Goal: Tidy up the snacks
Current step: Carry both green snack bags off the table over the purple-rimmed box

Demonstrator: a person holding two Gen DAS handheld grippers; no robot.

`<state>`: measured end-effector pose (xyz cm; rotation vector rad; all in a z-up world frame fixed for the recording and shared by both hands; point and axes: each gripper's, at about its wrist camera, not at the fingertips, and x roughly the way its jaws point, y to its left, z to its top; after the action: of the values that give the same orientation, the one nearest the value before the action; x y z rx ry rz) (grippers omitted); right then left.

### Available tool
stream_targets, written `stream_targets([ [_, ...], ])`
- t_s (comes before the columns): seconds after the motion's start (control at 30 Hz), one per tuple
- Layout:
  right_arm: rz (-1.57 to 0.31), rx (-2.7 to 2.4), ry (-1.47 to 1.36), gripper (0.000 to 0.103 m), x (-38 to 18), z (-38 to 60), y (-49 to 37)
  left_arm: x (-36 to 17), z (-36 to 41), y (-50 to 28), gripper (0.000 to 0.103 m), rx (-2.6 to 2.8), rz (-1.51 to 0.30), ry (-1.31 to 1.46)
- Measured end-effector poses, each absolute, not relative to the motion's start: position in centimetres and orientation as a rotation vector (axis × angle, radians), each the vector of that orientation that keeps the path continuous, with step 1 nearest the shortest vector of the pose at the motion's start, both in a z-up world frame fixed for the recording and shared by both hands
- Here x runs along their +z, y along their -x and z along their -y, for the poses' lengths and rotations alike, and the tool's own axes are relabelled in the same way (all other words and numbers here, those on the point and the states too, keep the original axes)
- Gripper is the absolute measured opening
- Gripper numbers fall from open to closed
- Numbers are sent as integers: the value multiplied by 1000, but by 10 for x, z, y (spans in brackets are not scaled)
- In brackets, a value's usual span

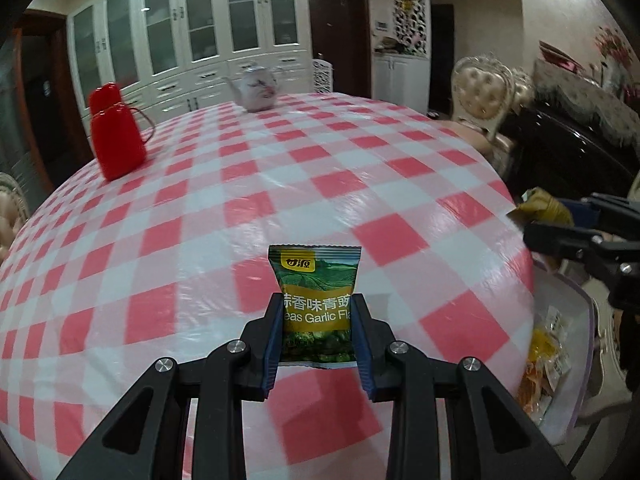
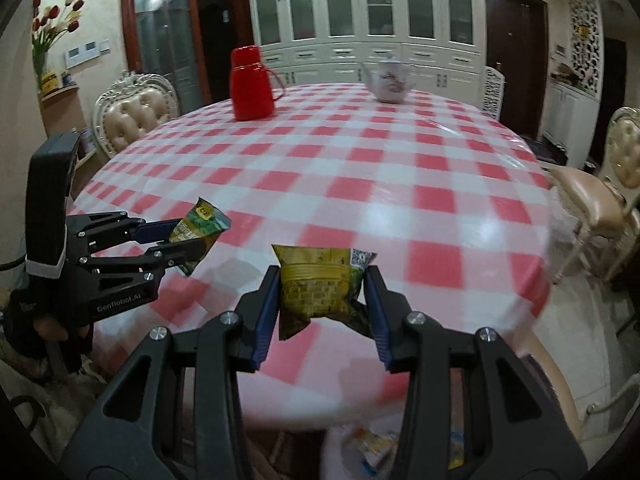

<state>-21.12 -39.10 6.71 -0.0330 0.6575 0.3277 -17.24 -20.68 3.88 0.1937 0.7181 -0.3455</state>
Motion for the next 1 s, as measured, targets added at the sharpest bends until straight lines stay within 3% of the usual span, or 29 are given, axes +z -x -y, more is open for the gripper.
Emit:
stream_targets([
  [0.33,-654,344,32,46,77,412,222,48,249,187,33,-454,-721,-270],
  [0.67,-753,192,142,46,133,449,232,116,313,173,33,-710,-722,-207],
  [1.0,-968,10,71,46,92,507,265,98,366,209,33,-828,-677,-215],
])
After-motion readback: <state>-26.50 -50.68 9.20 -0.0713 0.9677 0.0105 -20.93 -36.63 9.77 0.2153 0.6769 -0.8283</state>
